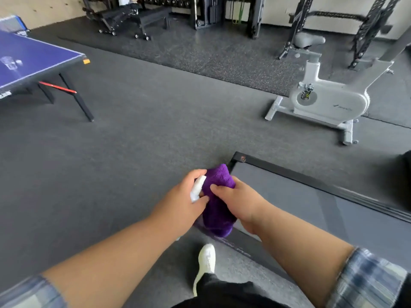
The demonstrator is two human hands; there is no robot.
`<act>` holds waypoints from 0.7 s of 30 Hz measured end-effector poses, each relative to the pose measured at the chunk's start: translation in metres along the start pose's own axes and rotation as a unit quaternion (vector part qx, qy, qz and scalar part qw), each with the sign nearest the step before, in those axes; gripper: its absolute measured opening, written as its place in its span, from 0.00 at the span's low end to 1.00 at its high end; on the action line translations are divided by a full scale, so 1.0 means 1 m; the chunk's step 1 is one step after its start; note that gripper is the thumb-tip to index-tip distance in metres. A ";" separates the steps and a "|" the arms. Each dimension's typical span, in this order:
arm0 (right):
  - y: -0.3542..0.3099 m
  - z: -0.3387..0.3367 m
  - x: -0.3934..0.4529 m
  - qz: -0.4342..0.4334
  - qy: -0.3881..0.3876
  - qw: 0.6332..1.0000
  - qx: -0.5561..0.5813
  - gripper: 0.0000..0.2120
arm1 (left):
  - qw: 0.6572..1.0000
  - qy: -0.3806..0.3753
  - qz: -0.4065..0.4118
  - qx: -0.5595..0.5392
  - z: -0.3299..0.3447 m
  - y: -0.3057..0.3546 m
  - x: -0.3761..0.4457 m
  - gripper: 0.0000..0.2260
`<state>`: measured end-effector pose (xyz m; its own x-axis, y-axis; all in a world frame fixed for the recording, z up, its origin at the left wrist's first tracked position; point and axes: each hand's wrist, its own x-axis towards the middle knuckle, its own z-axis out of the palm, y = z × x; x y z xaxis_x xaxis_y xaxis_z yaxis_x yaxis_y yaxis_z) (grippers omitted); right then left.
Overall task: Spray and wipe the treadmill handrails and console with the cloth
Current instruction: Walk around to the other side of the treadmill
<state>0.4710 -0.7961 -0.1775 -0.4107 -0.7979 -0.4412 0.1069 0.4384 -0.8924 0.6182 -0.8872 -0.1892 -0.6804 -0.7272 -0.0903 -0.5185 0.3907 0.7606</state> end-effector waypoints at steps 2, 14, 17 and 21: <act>-0.020 -0.009 0.044 -0.054 0.049 0.982 -0.174 0.15 | 0.999 0.004 0.007 0.036 -0.020 -0.007 0.052 0.24; -0.149 -0.047 0.319 -0.023 0.030 0.888 -0.459 0.32 | 0.981 -0.028 -0.006 0.190 -0.145 -0.075 0.316 0.30; -0.168 -0.054 0.374 -0.003 0.032 0.906 -0.421 0.15 | 0.975 -0.066 -0.004 0.213 -0.150 -0.099 0.385 0.28; -0.192 -0.060 0.442 0.071 -0.049 0.961 -0.263 0.18 | 0.959 -0.110 0.031 0.258 -0.158 -0.123 0.497 0.28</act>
<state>0.2151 -1.2081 -0.1956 -0.3356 -0.7387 -0.5846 -0.3284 0.6734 -0.6623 0.4263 -1.3860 -0.2260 -0.7816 -0.5787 -0.2326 -0.6223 0.6980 0.3544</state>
